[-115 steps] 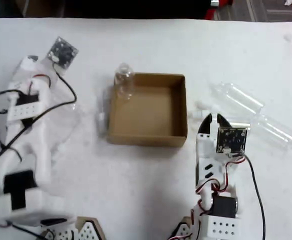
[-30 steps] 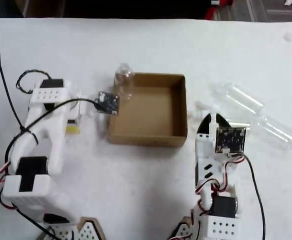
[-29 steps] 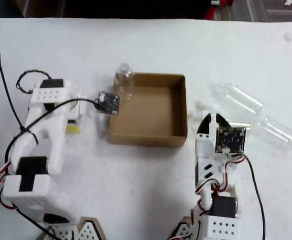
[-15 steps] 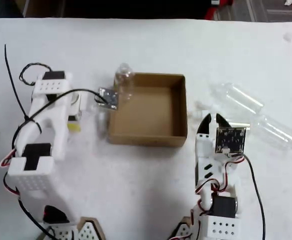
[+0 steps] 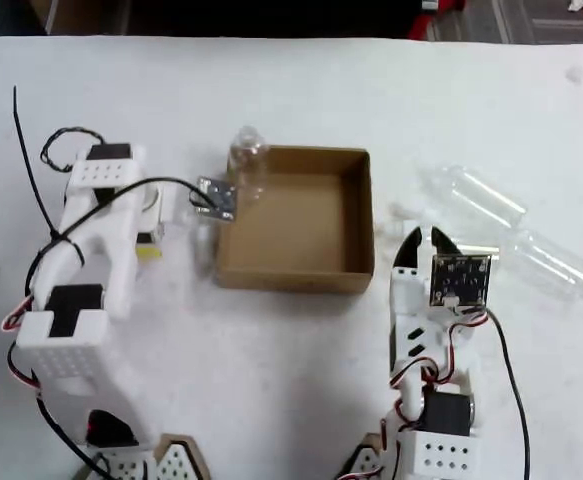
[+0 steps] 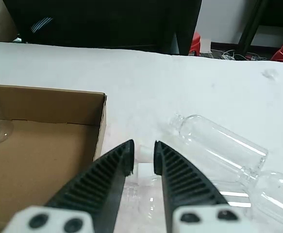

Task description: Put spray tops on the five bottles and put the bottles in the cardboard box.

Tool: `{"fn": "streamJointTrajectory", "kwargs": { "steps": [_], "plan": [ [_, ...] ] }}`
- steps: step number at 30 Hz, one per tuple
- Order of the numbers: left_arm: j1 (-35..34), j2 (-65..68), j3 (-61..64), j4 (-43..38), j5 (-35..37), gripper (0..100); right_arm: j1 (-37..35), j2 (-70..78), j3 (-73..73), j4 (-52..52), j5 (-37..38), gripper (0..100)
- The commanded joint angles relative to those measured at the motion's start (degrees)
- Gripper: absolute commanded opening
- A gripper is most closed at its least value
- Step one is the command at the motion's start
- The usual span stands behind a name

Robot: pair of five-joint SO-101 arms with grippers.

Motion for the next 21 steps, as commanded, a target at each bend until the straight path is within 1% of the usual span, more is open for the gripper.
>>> {"fn": "streamJointTrajectory", "kwargs": {
  "steps": [1,3,5,9,11,15,17,18,21],
  "plan": [
    [-0.6,-0.6,-2.8,0.5,-0.7,2,-0.3,-0.2,0.4,0.0,0.5,6.0],
    [-0.6,-1.0,-2.8,0.7,-0.4,3,-0.3,-0.2,0.4,0.0,0.5,6.0],
    [-0.4,-1.8,-3.6,2.8,-0.4,3,-0.3,-0.2,0.4,0.0,0.5,6.0],
    [-0.4,-6.5,-10.4,12.7,-0.3,3,-0.3,-0.2,0.4,0.0,0.5,6.0],
    [-0.3,-8.8,-13.5,17.2,1.8,3,-0.3,-0.2,0.4,0.0,0.5,6.0],
    [0.7,-13.9,-19.1,23.8,9.1,3,-0.2,-0.2,0.4,0.0,0.5,6.0],
    [2.0,-17.2,-21.6,25.2,13.3,3,-0.2,-0.2,0.4,0.0,0.5,6.0],
    [2.9,-18.9,-22.8,25.5,16.5,3,-0.2,-0.2,0.4,0.0,0.5,6.0],
    [7.0,-24.3,-25.0,25.5,29.8,3,-0.1,-0.2,0.4,0.0,0.5,6.0]
  ]
}}
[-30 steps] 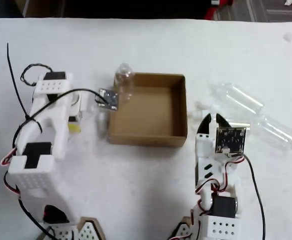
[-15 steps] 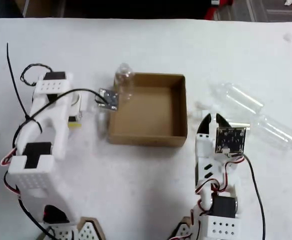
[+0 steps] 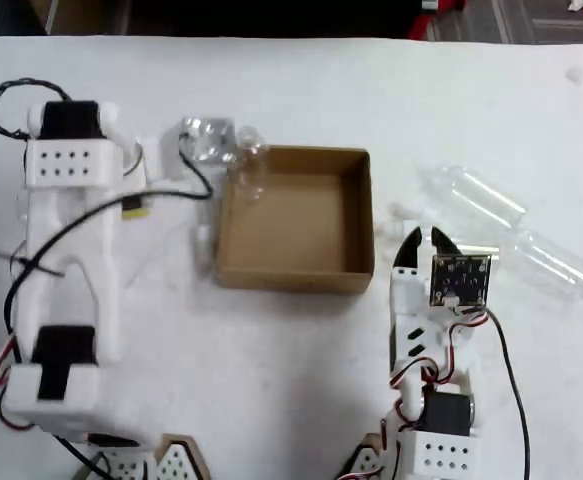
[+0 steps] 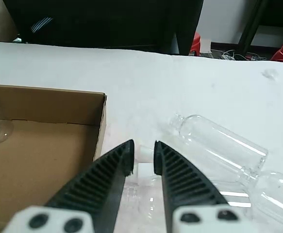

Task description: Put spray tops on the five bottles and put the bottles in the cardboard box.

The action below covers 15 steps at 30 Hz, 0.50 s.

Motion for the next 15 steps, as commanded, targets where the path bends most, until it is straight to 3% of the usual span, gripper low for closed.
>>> {"fn": "streamJointTrajectory", "kwargs": {
  "steps": [1,7,13,15],
  "plan": [
    [6.5,-10.6,-5.5,0.8,19.1,3,-0.1,-0.2,0.4,0.0,0.5,6.0],
    [14.3,-17.5,-5.3,-1.6,32.8,3,0.0,-0.2,0.4,0.0,0.5,6.0],
    [22.3,-20.4,-5.6,-2.0,55.4,3,0.0,-0.2,0.4,0.0,0.5,6.0],
    [24.1,-20.8,-5.2,-2.2,58.4,3,-0.1,-0.2,0.4,0.0,0.5,6.0]
  ]
}}
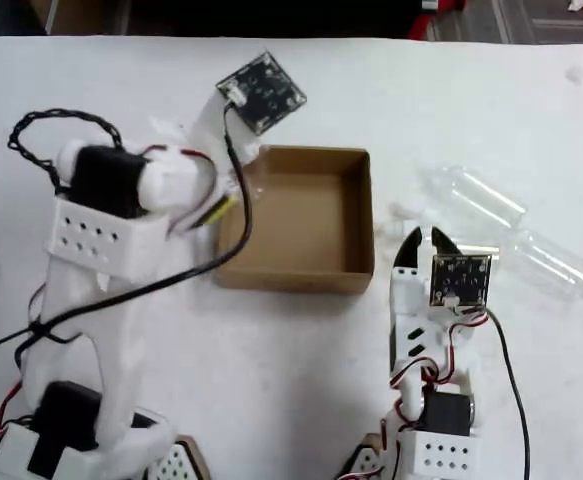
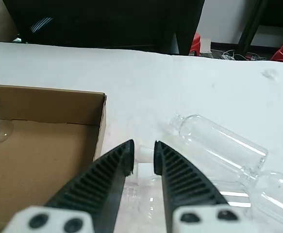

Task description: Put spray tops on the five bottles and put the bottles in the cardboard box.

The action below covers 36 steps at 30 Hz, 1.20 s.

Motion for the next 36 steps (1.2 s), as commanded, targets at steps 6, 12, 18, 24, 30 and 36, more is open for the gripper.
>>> {"fn": "streamJointTrajectory", "kwargs": {
  "steps": [6,12,18,24,30,36],
  "plan": [
    [7.8,-3.0,-2.5,-3.3,10.8,2,-0.2,-0.2,0.4,0.0,0.5,6.0],
    [11.5,-2.9,-2.5,-9.2,21.5,2,-0.2,-0.2,0.4,0.0,0.5,6.0],
    [9.6,-3.3,5.3,-23.8,36.8,2,-0.3,-0.2,0.4,0.0,0.5,6.0],
    [8.3,-4.5,17.1,-35.7,44.0,2,-0.3,-0.2,0.4,0.0,0.5,6.0],
    [8.3,-13.9,33.7,-53.8,43.1,2,-0.3,-0.2,0.4,0.0,0.5,6.0],
    [5.6,-23.5,60.9,-87.2,38.2,2,-0.3,-0.2,0.4,0.0,0.5,6.0]
  ]
}}
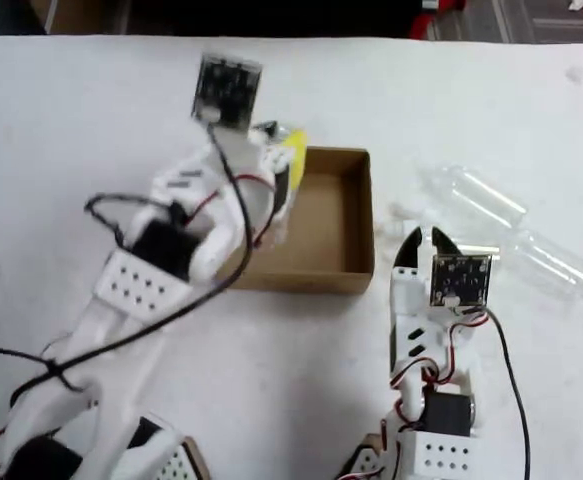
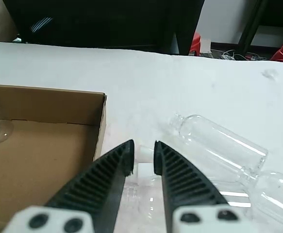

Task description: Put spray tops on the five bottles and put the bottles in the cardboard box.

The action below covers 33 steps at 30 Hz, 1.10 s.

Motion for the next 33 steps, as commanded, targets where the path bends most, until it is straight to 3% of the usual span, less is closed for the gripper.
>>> {"fn": "streamJointTrajectory", "kwargs": {
  "steps": [1,3,10,18,26,33],
  "plan": [
    [-2.9,-8.2,18.9,-28.2,-1.4,2,-0.3,-0.2,0.4,0.0,0.5,6.0],
    [-2.9,-10.2,24.4,-33.0,-1.0,2,-0.3,-0.2,0.4,0.0,0.5,6.0],
    [-3.2,-12.7,35.1,-38.6,5.5,2,-0.3,-0.2,0.4,0.0,0.5,6.0],
    [-2.7,-12.7,52.3,-65.1,-4.3,2,-0.3,-0.2,0.4,0.0,0.5,6.0],
    [-2.4,-12.6,53.8,-65.6,1.1,2,-0.3,-0.2,0.4,0.0,0.5,6.0],
    [-0.6,-12.5,55.0,-65.4,1.2,2,-0.3,-0.2,0.4,0.0,0.5,6.0]
  ]
}}
